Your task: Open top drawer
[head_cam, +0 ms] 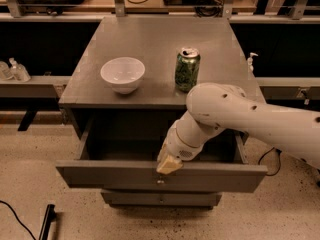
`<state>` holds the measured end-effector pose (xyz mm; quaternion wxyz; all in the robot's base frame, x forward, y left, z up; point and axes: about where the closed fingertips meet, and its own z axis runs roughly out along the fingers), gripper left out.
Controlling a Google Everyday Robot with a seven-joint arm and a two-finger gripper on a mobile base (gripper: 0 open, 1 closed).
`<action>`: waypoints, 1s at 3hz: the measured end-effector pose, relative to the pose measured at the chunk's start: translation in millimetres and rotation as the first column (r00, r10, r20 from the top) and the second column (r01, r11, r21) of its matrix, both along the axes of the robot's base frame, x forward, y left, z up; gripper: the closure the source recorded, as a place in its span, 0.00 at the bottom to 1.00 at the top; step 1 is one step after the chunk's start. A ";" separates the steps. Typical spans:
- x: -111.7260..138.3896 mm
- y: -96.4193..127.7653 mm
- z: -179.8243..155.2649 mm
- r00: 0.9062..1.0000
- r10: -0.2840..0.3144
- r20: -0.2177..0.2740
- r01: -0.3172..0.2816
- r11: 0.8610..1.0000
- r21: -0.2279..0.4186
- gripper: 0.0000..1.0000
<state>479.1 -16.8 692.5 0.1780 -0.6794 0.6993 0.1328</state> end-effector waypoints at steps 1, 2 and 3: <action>-33.6 -0.8 32.4 0.999 0.047 -0.017 -0.046 0.997 0.056 0.86; -51.2 -8.6 70.8 0.998 0.056 0.029 -0.059 0.994 0.094 0.62; -42.1 -13.5 92.1 0.997 0.038 0.074 -0.046 0.993 0.105 0.39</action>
Offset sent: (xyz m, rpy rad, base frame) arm -0.0708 -0.0215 0.1192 0.1468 -0.0857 0.0611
